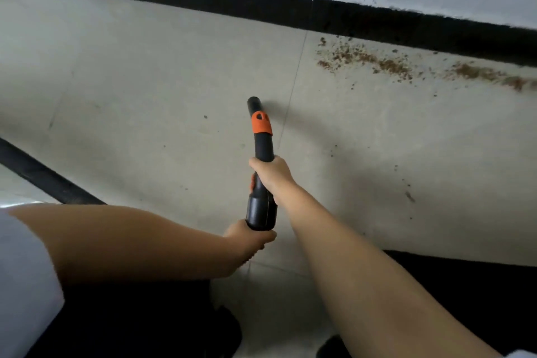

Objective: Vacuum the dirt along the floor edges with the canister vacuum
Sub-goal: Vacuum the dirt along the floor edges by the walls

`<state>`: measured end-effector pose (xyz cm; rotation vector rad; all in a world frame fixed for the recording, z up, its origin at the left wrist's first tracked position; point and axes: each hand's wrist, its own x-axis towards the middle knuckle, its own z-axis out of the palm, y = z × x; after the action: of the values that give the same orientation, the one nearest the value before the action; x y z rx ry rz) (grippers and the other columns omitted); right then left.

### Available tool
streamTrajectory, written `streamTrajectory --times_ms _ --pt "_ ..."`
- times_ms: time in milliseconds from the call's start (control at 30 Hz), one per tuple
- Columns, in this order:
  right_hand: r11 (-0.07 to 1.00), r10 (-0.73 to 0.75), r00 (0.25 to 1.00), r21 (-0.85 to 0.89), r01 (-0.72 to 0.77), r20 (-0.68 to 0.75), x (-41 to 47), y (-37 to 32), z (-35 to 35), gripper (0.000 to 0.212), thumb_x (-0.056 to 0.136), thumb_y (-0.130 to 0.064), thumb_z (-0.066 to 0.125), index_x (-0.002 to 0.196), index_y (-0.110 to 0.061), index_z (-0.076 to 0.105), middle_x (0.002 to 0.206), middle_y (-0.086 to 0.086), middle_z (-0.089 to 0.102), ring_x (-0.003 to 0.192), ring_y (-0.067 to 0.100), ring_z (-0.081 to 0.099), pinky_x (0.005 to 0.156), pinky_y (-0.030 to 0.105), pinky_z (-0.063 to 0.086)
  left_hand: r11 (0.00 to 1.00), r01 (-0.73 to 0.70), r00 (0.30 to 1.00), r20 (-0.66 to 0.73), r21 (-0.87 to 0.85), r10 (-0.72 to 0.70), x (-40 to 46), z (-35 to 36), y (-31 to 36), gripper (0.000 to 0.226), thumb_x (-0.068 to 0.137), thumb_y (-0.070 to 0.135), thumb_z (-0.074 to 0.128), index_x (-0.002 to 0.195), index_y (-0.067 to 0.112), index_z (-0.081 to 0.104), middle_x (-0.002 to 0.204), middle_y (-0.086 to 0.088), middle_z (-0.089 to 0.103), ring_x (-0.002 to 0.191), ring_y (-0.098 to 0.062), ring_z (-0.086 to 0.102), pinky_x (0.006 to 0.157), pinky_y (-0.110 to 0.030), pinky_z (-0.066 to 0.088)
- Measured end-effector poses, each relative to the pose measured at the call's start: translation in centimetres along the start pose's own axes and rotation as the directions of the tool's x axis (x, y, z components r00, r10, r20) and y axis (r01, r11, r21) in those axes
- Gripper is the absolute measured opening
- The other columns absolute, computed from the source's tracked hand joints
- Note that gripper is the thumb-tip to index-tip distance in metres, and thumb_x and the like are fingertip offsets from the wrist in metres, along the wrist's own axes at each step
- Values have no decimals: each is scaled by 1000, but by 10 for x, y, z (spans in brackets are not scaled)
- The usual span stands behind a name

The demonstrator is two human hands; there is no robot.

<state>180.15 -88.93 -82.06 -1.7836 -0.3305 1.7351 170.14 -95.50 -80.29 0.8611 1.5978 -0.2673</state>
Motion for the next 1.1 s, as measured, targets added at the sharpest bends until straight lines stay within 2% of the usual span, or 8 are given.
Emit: streamTrajectory --times_ms 167,367,567,633,733,767,900,1100 --pt "998 14 980 67 0 -197 -19 10 -23 9 87 -11 55 83 -11 47 53 4 50 40 14 46 38 15 40 997 -53 992 116 61 45 2 7 1 19 78 22 70 82 17 52 63 -1 52 50 -13 44 50 -23 38" --pt "1000 11 992 -6 -11 -127 -28 10 -36 9 86 -9 51 79 -11 45 40 2 50 40 19 46 50 25 43 998 -53 987 155 20 50 -8 29 0 19 79 21 67 78 14 49 57 1 45 44 -10 39 40 -17 31" --pt "986 43 956 168 6 -289 -19 9 -67 10 85 -11 56 81 -11 47 52 5 50 44 19 47 57 31 45 986 -134 979 166 95 117 10 45 22 37 79 20 68 111 8 53 70 -2 49 54 -12 43 44 -20 35" --pt "976 59 940 216 16 -335 -19 7 -82 10 85 -11 56 83 -10 46 54 6 50 45 19 47 58 32 45 975 -179 968 198 129 151 13 53 33 42 79 20 68 117 8 52 76 -3 52 60 -14 48 49 -21 40" --pt "947 84 913 318 51 -399 -20 6 -100 10 87 -11 55 86 -8 46 56 6 48 44 18 46 50 26 45 951 -252 952 224 177 211 18 58 47 48 79 18 70 122 8 52 92 -7 58 86 -22 59 72 -27 51" --pt "935 86 907 348 69 -412 -19 5 -104 10 87 -11 55 87 -8 46 56 5 47 44 18 46 48 25 44 944 -268 948 230 192 222 19 58 51 48 79 18 70 122 8 52 94 -7 58 87 -22 58 72 -27 50" --pt "926 79 902 367 92 -425 -13 -1 -110 11 86 -9 53 79 -9 45 58 6 46 44 18 45 45 21 44 944 -267 945 247 195 216 21 56 65 41 79 17 69 116 9 53 77 -4 54 62 -15 50 52 -21 41" --pt "953 77 943 301 26 -325 -3 -17 -91 9 85 -9 55 86 -9 46 57 5 50 43 17 47 49 25 46 974 -188 972 163 126 167 19 44 64 22 80 15 66 96 10 51 63 -2 48 48 -12 41 43 -20 35"
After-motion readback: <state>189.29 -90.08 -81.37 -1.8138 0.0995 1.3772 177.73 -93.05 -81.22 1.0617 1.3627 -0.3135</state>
